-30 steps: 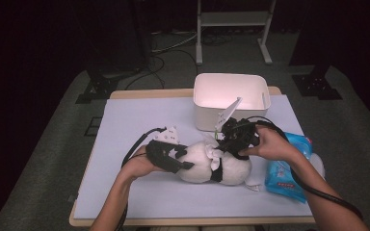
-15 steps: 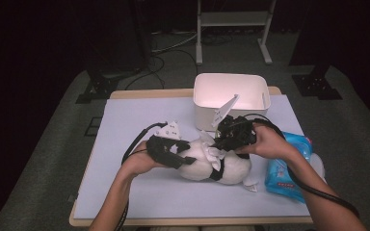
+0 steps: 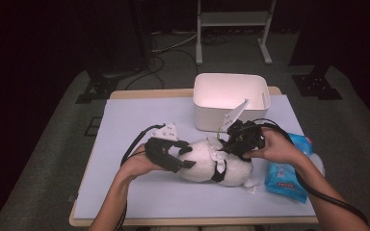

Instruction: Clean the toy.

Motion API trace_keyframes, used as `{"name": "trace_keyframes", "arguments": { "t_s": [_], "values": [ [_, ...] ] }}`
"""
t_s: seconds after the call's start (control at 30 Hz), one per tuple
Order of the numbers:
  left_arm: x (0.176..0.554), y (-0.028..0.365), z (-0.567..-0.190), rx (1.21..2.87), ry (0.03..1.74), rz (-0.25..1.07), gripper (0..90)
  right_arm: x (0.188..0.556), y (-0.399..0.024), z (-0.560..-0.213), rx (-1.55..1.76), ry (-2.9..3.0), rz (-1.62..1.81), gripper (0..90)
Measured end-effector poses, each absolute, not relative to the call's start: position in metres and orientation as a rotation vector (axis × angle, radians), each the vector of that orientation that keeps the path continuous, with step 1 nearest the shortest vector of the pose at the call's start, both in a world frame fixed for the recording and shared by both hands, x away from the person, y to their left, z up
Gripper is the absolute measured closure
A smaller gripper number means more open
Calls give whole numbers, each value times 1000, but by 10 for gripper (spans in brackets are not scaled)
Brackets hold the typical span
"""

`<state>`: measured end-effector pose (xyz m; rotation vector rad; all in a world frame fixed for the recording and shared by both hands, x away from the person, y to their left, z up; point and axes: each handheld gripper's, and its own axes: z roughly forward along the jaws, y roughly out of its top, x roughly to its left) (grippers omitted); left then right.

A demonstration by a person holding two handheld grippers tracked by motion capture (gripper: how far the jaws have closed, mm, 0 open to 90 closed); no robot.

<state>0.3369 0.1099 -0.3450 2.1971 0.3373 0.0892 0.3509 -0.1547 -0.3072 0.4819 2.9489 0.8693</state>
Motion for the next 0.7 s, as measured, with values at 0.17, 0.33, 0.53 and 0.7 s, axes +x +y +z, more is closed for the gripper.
{"name": "trace_keyframes", "arguments": {
  "t_s": [0.17, 0.33, 0.53, 0.7],
  "values": [
    [339, 112, -350, 2215, 360, 70, 177, 351, -162, -307, 490, 2942, 871, 807],
    [342, 110, -361, 2226, 350, 16, 130, 349, -170, -306, 504, 2936, 882, 806],
    [339, 107, -359, 2203, 354, 18, 283, 350, -170, -307, 506, 2927, 885, 805],
    [335, 104, -350, 2212, 354, 55, 345, 350, -163, -300, 482, 2901, 896, 808]
  ]
}}
